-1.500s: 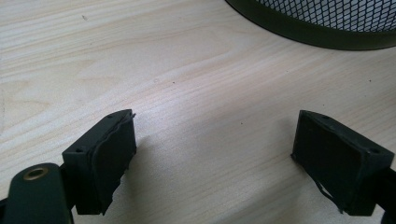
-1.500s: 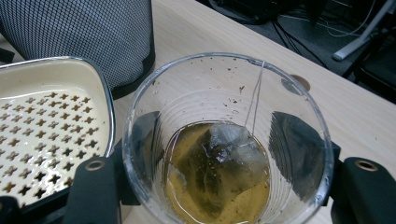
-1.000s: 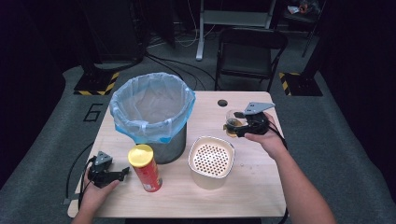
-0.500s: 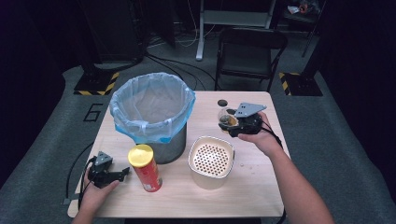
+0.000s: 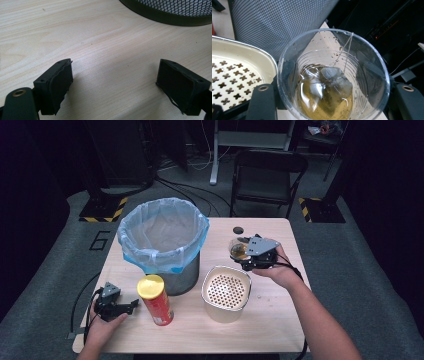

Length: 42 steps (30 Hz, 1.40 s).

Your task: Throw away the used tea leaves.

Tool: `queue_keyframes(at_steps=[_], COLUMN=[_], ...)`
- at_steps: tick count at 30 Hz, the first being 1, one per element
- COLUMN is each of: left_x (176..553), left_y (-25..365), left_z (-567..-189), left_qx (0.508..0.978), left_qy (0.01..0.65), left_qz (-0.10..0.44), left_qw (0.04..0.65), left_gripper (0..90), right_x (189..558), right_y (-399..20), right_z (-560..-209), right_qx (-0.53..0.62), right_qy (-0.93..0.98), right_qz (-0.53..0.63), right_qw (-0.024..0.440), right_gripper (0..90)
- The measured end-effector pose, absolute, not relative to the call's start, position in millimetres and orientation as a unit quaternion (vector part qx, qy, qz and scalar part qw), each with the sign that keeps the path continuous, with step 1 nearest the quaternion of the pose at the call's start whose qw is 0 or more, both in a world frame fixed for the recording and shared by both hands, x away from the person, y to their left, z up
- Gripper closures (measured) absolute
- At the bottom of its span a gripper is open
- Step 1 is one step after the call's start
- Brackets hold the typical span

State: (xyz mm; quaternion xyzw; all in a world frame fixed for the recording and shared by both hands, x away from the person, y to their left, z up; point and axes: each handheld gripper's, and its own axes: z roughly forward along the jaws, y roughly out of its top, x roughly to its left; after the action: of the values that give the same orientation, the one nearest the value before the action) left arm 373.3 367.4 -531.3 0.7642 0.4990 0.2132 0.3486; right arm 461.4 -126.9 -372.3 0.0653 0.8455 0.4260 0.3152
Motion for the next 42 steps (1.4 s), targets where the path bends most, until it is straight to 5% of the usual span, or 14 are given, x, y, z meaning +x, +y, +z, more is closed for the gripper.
queue_keyframes(at_steps=[17,42], left_x=[373,373], left_y=[367,367], left_z=[-531,-531], left_qx=[0.764,0.764], left_qy=[0.499,0.499], left_qz=[0.213,0.213], left_qw=[0.349,0.349], left_gripper=[13.2,13.1], right_x=[442,393], right_y=[-111,-82], right_z=[-379,-411], right_qx=[0.003,-0.239], right_qy=[0.841,0.73], right_qz=[0.386,0.11], right_qw=[0.38,0.631], right_gripper=[35.0,36.8])
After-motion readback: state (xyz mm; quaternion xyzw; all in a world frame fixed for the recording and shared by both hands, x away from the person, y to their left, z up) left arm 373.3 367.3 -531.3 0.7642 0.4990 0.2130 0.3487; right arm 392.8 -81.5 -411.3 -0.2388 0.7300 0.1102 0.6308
